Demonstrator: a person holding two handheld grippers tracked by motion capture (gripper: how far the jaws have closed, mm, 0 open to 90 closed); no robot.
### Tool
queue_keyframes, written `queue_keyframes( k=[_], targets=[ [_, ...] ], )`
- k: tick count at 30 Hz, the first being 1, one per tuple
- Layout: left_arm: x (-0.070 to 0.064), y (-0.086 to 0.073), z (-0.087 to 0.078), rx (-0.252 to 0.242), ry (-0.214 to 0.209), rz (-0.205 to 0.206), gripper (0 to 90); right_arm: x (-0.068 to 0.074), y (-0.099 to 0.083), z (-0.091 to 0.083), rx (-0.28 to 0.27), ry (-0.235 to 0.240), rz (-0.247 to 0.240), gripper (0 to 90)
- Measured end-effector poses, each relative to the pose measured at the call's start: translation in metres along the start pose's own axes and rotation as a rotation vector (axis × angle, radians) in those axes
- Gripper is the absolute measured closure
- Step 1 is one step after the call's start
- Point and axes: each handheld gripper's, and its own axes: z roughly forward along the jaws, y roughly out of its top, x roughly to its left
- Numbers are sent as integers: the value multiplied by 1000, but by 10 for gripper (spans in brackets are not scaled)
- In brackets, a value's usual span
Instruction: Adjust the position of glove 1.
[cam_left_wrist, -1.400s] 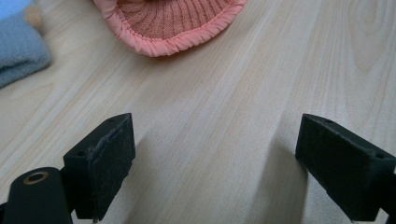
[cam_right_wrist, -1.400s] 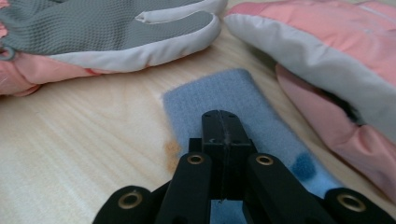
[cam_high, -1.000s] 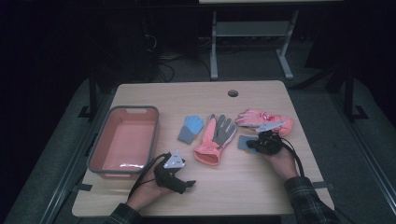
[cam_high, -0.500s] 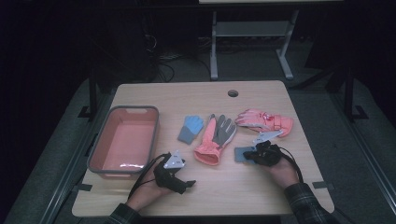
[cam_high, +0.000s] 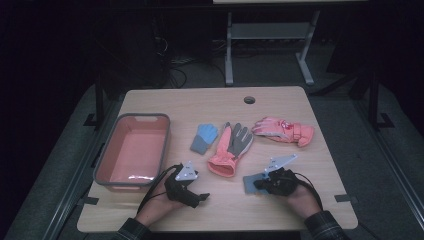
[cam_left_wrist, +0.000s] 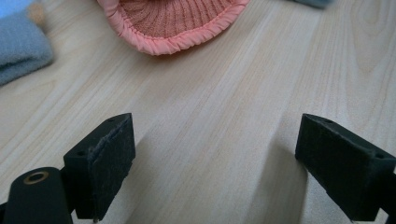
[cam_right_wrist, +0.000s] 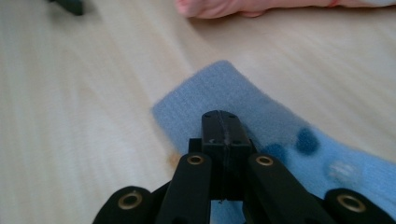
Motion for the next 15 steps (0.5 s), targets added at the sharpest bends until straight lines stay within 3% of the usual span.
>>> queue_keyframes(
  k=[3,6,11,15],
  targets=[
    [0,0,0,0,1,-2,113,9,-3,-3,2,11,-21,899],
    [0,0,0,-2,2,-1,113,8,-6,-16,-26,-18,-9,899],
    [0,0,0,-2,2,-2,113,-15,-21,-43,-78,-97,77,899],
    [0,0,0,-2,2,-2,113,-29,-33,-51,-66,-146,124,899]
  ],
)
